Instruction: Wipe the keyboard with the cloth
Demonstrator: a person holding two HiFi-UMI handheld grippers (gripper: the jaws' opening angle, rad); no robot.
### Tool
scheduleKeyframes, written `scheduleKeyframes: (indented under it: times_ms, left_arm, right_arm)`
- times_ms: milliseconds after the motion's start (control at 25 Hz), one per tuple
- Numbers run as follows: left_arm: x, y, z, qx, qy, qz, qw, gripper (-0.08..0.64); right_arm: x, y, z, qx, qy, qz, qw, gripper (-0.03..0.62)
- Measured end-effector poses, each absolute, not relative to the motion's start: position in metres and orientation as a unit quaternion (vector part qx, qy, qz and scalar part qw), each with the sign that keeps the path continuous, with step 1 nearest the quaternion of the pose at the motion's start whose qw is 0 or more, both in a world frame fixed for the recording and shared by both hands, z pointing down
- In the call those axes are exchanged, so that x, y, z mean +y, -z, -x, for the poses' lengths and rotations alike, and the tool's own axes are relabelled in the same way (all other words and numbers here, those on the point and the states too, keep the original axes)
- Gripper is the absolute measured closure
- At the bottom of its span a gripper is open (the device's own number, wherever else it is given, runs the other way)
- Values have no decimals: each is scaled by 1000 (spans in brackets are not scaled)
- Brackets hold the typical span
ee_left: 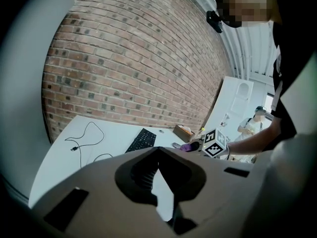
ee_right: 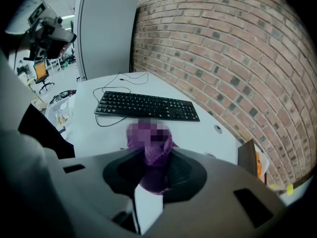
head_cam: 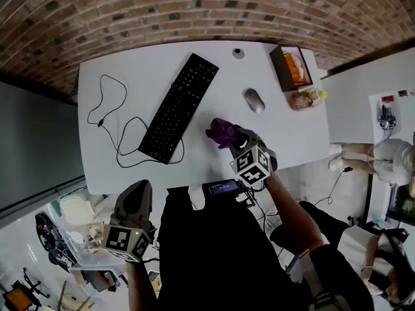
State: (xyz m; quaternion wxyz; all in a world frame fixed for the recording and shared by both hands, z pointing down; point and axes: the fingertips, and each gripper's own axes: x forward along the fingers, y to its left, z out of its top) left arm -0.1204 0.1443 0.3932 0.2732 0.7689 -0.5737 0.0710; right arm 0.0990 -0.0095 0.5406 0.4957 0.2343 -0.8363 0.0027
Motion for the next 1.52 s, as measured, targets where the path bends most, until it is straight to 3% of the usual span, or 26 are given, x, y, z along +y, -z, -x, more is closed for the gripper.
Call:
scheduleKeyframes:
  times_ms: [880, 1520]
  left_arm:
    - [205, -405, 226, -626, -56, -720, 295, 546]
    - [210, -415, 271, -606, -46, -727, 318, 546]
  right_arm:
    - [75, -550, 117, -889, 31, -96, 447, 489]
    - [84, -601, 147, -861, 16, -124, 492, 489]
